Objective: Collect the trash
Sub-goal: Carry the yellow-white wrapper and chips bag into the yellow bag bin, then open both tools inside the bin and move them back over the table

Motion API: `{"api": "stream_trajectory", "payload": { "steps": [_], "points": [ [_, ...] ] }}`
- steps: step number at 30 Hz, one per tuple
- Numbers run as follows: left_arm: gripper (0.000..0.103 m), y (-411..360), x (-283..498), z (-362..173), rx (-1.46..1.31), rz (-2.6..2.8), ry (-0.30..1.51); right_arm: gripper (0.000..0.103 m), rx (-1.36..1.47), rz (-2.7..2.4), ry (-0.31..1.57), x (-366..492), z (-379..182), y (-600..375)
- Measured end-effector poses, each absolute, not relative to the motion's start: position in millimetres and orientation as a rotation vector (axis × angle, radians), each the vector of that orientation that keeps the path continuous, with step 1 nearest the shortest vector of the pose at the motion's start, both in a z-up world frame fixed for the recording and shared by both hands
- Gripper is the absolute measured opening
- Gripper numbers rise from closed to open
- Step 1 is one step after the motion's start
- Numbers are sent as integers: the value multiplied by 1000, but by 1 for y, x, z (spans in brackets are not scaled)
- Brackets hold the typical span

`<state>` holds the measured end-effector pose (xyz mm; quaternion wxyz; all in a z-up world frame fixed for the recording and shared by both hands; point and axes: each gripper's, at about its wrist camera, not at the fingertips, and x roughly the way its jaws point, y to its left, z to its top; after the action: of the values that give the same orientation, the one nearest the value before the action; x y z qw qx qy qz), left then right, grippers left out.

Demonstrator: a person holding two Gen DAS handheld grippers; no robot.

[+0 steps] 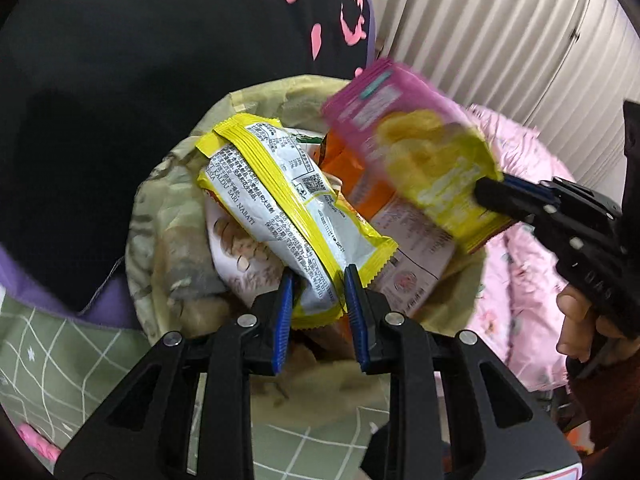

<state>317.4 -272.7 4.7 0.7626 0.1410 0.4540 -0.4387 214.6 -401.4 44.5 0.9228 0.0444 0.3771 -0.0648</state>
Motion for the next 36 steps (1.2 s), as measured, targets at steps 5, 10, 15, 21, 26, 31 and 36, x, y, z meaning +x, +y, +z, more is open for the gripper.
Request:
{"api": "stream_trajectory", "payload": {
  "steps": [5,10,15,21,26,31,36],
  "points": [
    [24,-281,323,1,317,-968,991,10,43,-114,821,238,26,-403],
    [24,-284,329,-6,310,-966,1010,10,55,-113,819,243,21,-410],
    [24,-272,328,-1,226,-1010,1019,11,87,-120,821,237,19,-414],
    [24,-258,323,2,201,-1025,1024,11,113,-121,813,231,20,-412],
    [25,-256,322,3,189,-1038,1032,11,116,-135,818,229,19,-408],
    [27,-253,321,9,158,-1052,1025,11,102,-157,811,228,20,-407],
    [38,-245,321,15,117,-1032,995,18,84,-169,809,228,20,-406]
  ]
}}
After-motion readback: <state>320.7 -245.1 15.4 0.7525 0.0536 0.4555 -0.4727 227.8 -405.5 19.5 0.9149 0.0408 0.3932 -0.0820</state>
